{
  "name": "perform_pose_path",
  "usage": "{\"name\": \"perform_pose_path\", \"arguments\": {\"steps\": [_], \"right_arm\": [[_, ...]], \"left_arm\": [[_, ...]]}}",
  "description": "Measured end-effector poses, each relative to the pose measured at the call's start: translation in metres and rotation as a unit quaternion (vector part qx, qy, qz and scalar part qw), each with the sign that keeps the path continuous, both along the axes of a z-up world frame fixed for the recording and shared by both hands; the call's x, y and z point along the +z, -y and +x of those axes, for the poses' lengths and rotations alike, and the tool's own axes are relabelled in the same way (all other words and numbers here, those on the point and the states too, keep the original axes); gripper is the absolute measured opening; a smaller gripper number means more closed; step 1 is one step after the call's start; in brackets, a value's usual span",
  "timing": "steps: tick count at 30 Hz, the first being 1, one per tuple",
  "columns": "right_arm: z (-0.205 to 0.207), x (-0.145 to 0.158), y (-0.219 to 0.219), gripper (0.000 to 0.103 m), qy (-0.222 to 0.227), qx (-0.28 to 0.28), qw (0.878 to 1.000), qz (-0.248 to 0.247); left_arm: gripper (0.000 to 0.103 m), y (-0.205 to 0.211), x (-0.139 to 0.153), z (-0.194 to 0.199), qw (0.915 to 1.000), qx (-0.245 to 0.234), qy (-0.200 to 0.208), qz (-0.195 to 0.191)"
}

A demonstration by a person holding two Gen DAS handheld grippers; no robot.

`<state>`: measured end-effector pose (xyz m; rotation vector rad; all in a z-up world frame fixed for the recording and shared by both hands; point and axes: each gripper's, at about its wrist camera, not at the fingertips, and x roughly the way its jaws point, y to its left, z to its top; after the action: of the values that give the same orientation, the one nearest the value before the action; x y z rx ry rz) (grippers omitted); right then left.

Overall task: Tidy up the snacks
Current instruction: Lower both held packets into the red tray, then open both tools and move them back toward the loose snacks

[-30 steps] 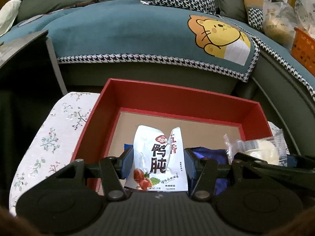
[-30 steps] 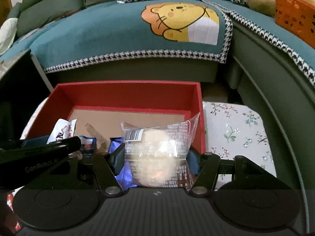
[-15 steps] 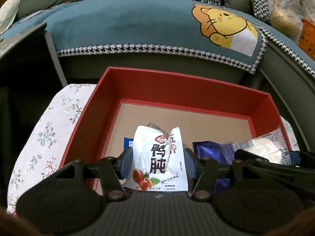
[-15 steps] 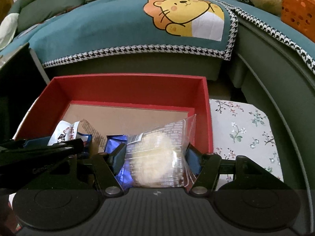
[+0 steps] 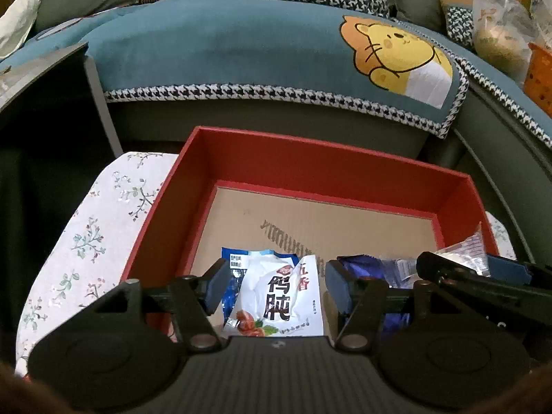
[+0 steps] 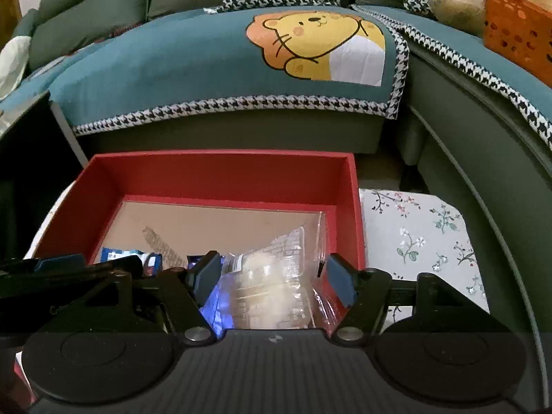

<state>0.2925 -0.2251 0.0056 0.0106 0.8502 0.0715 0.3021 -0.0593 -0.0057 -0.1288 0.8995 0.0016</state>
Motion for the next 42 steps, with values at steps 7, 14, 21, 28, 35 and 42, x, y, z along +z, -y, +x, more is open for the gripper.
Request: {"name": "perform_pose_path", "arguments": {"steps": [7,14,21,28,35,42], "right_arm": [[-0.006,0.018,-0.001,0.075,0.026,0.000,1.000,0.001],[-0.014,0.036,-0.005,0.075,0.044,0.006,0.999,0.004],[-0.024,0.047,-0.007,0.076,0.052,0.007,0.999,0.002],[-0.043,0.057,-0.019,0.076,0.053,0.023,0.998,-0.005],[-0.069,0.051,-0.039,0.076,0.032,0.061,0.997,-0.037],[-0.093,0.025,-0.061,0.078,-0.033,0.106,0.992,-0.063]], "left_arm": [[0.081,-0.003,0.017,-0.010,0.9998,0.005,0.019,-0.011],[0.082,-0.012,0.030,-0.023,0.9991,0.011,0.032,-0.025],[0.086,-0.017,0.041,-0.038,0.9986,0.009,0.046,-0.025],[0.087,-0.030,0.047,-0.059,0.9984,0.012,0.045,-0.031],[0.088,-0.057,0.047,-0.087,0.9986,0.024,0.036,-0.029],[0.088,-0.087,0.039,-0.114,0.9980,0.037,0.009,-0.050]]}}
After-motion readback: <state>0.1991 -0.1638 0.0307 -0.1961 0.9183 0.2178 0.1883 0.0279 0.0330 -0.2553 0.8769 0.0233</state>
